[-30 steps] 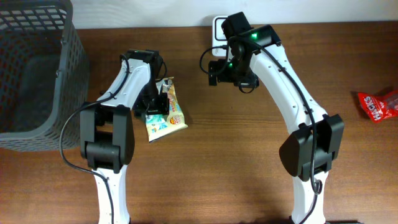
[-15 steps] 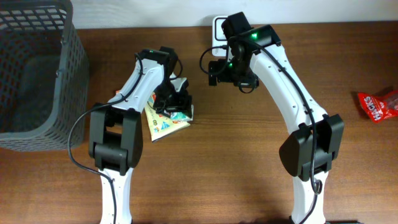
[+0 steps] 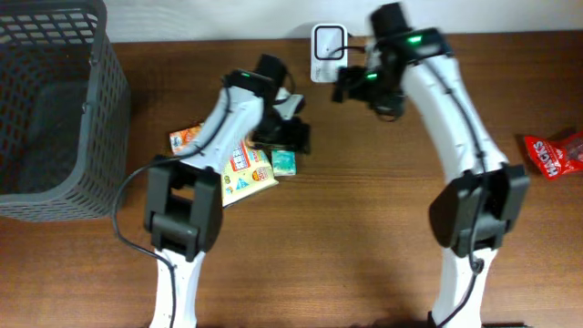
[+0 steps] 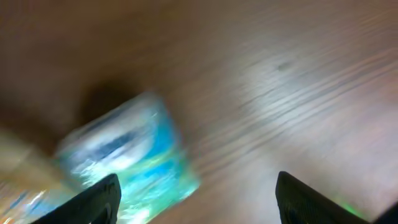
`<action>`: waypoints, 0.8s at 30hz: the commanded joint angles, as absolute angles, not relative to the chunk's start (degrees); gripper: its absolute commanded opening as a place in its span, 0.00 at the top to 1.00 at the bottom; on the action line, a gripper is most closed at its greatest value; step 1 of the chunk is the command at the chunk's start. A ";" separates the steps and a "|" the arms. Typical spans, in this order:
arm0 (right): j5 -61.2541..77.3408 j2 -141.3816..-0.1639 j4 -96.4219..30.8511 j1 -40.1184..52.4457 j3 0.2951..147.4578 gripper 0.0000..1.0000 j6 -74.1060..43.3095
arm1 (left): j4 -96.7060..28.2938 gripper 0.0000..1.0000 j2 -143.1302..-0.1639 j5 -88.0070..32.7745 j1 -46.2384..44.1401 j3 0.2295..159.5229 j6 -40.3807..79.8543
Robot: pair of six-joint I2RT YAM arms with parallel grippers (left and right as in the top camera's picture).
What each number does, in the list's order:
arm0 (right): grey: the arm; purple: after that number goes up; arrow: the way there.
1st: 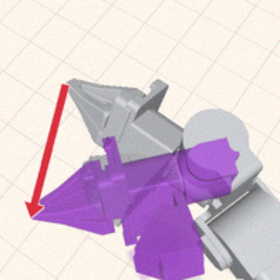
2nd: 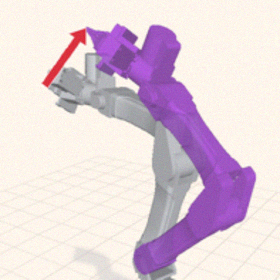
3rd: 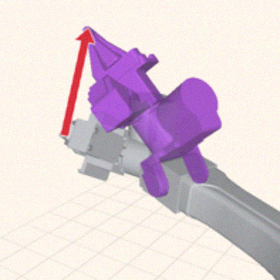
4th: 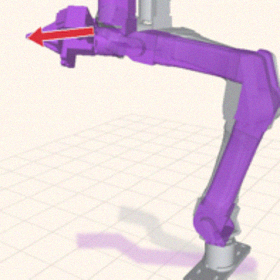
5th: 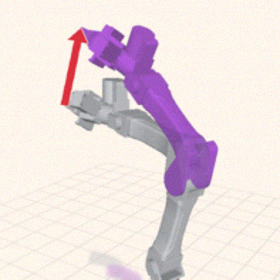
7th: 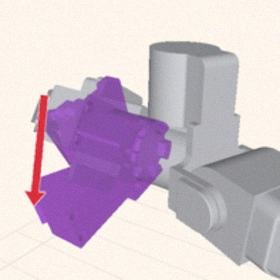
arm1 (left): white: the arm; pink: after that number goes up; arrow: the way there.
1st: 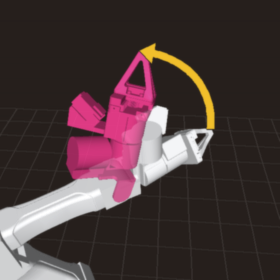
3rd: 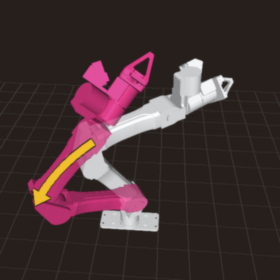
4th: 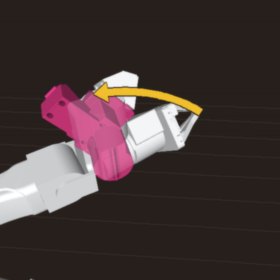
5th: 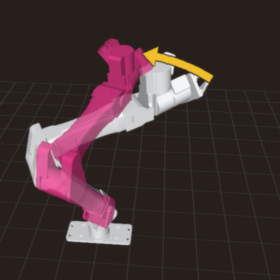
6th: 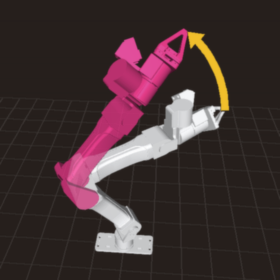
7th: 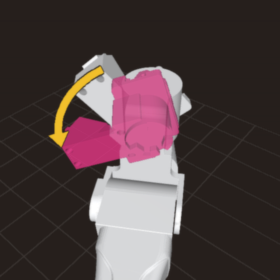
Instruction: Scan the item barcode
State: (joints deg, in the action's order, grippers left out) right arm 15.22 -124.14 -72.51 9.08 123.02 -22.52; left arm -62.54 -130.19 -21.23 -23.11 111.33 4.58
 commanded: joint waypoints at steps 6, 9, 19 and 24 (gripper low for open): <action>20.58 -123.94 -81.38 -5.58 122.89 0.02 -13.65 | -62.04 0.18 -130.85 -16.71 -26.87 115.70 5.72; 20.34 -124.09 -81.65 -6.42 122.26 0.02 -12.14 | -66.70 0.18 -130.85 -16.69 -23.79 120.40 7.55; 20.58 -124.14 -69.91 -1.89 108.84 0.01 -13.98 | -75.96 0.81 -131.26 -17.26 -16.69 117.40 12.43; 20.58 -124.14 -68.55 -0.60 106.63 0.00 -13.96 | -70.41 1.00 -131.31 -16.64 -19.03 111.02 16.08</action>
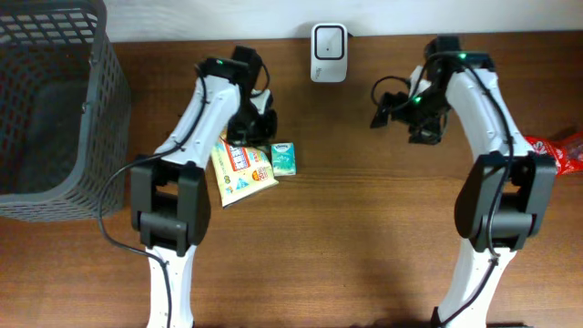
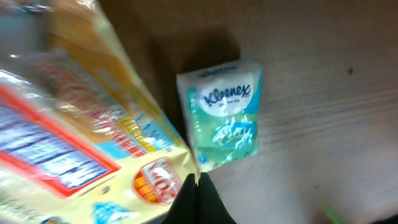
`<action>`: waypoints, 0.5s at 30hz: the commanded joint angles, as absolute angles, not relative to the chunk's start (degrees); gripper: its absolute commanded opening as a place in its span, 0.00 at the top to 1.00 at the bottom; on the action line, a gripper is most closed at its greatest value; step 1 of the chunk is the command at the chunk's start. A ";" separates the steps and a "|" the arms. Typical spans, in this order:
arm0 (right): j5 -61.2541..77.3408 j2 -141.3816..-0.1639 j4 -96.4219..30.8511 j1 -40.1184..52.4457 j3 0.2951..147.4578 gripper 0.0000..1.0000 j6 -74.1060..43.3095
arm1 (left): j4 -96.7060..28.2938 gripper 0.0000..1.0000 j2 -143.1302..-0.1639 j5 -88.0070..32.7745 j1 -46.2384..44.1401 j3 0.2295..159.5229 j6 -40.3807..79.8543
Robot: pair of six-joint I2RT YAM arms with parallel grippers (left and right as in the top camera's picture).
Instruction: Scan the item barcode
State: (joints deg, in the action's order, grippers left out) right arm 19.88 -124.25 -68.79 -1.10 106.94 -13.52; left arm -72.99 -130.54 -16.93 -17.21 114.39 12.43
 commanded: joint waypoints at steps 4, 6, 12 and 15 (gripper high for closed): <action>20.56 -124.11 -69.52 -0.71 106.65 0.08 -13.93 | -65.87 1.00 -131.33 -12.01 -19.35 107.00 22.74; 20.56 -124.11 -69.82 -0.69 106.65 0.08 -13.93 | -64.36 1.00 -131.33 -11.53 -19.33 105.67 22.92; 20.56 -124.11 -70.06 -0.69 106.65 0.07 -13.93 | -62.50 1.00 -131.46 -11.51 -19.35 104.97 22.96; 20.58 -124.11 -70.06 -0.69 106.65 0.07 -13.93 | -60.75 1.00 -131.46 -12.10 -19.64 104.97 22.90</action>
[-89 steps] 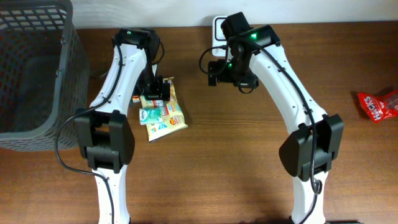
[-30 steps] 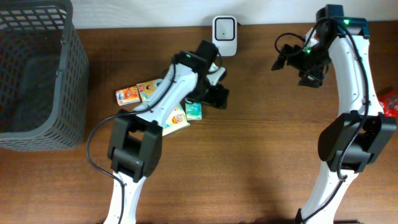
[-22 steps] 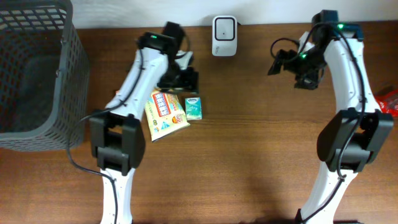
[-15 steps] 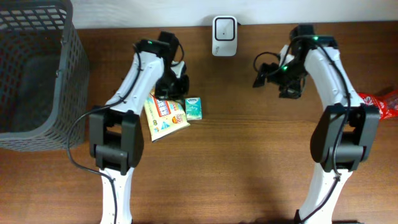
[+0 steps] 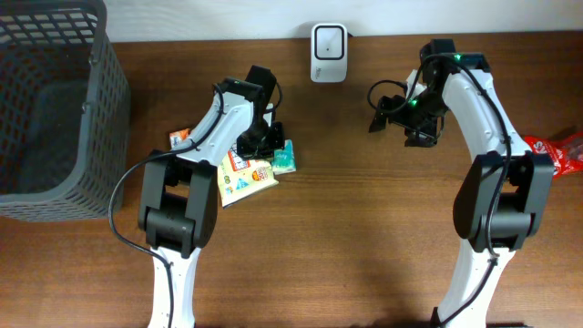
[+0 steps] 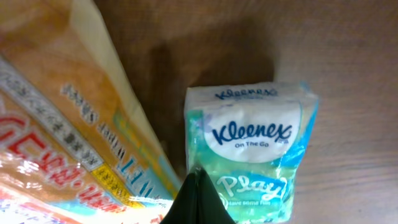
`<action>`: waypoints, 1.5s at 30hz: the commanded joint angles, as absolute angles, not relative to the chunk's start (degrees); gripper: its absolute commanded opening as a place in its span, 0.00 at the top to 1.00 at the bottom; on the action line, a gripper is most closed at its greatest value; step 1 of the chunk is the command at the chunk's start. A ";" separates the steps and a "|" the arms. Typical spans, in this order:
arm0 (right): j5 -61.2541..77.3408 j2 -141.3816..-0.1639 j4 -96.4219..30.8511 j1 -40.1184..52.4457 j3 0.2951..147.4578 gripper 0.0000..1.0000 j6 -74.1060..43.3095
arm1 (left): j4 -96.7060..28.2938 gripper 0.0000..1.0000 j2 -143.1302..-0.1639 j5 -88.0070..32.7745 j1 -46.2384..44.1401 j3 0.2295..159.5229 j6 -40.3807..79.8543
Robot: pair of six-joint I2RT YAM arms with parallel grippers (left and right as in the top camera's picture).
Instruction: Scan the item barcode
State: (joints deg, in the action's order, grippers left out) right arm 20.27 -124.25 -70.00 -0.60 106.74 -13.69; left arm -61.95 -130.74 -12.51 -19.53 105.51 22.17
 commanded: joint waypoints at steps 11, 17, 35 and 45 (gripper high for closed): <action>20.56 -124.11 -71.66 -0.69 106.65 0.07 -13.85 | -54.41 1.00 -131.48 -14.70 -28.64 104.97 22.70; 20.58 -124.11 -74.41 -0.64 106.65 0.04 -13.63 | -57.23 1.00 -131.41 -14.57 -30.17 109.30 22.24; 20.58 -124.14 -66.11 17.72 105.21 0.16 -33.87 | -81.52 0.01 -131.20 2.46 -13.82 123.94 20.29; 20.56 -124.14 -62.08 22.63 97.27 0.18 -54.43 | -74.08 0.01 -131.26 2.83 -13.82 114.24 20.32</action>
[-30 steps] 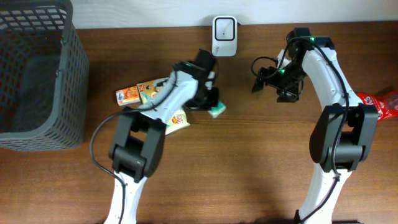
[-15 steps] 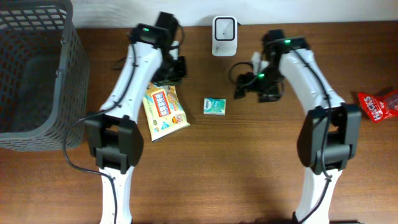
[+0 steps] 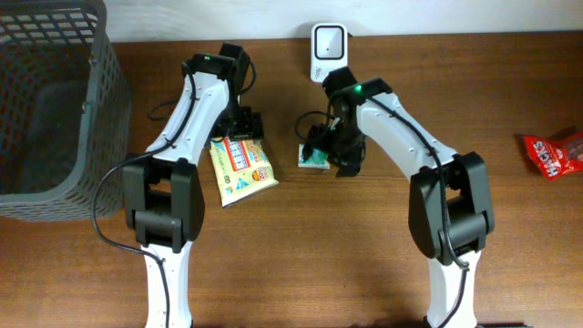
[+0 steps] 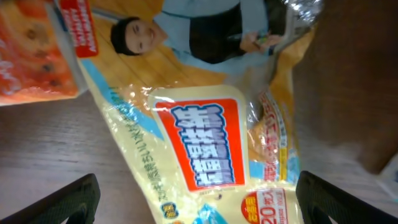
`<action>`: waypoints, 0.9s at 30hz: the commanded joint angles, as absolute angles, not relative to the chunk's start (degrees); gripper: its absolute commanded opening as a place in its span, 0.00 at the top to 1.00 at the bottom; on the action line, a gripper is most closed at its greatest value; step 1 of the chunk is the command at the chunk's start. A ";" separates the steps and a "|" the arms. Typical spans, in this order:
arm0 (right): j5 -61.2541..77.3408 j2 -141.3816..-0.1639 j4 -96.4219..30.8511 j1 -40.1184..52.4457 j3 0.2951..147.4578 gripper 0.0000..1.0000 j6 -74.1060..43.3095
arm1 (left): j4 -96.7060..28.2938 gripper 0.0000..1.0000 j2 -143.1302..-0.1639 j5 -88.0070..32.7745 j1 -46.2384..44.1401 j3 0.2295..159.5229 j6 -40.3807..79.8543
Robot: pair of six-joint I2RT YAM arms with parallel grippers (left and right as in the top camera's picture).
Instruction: Scan the item barcode
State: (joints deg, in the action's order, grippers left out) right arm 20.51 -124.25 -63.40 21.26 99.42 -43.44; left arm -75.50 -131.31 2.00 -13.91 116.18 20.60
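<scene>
A teal and white Kleenex tissue pack point(image 3: 312, 158) lies on the table below the white scanner point(image 3: 328, 41) at the back edge. My right gripper point(image 3: 322, 153) is down on the pack's right side and partly covers it; its jaws are too small here to read. My left gripper point(image 3: 243, 124) hangs open over the upper end of a yellow snack bag point(image 3: 242, 169). In the left wrist view the open left gripper point(image 4: 199, 202) has that yellow bag point(image 4: 205, 137) under it, with one fingertip point(image 4: 65, 202) at each lower corner.
A dark mesh basket point(image 3: 50, 109) fills the far left. An orange packet point(image 4: 34, 56) lies beside the yellow bag's top. A red candy bag point(image 3: 551, 155) sits at the right edge. The right arm spans the table's middle.
The left gripper was shut over the tissue pack; it now stands open farther back over the yellow bag. The right gripper has come from the right to the pack, which lies a little farther right.
First the left gripper stood open near the tissue pack, with the right gripper up by the scanner. Then the left was shut over the bag and pack while the right sat off to the right. Now the left is open over the bag and the right is at the pack.
</scene>
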 commanded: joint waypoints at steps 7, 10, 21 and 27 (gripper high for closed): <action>18.79 -124.14 -55.96 23.07 93.27 0.17 -69.08 | -74.35 0.01 -131.26 2.83 -13.87 113.65 20.29; 15.77 -124.14 -54.50 22.76 93.17 0.17 -70.17 | -74.61 0.01 -131.26 2.83 -13.87 113.60 20.29; 7.84 -124.14 -51.55 22.41 93.17 0.12 -70.15 | -74.63 0.01 -131.24 2.81 -13.87 113.60 20.32; 7.75 -124.14 -51.37 22.44 93.17 0.34 -70.17 | -74.63 0.01 -131.26 2.81 -13.87 113.60 20.29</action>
State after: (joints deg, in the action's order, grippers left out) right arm 9.85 -124.25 -51.27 22.65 93.47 -69.69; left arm -74.48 -131.31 2.00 -13.91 114.08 20.60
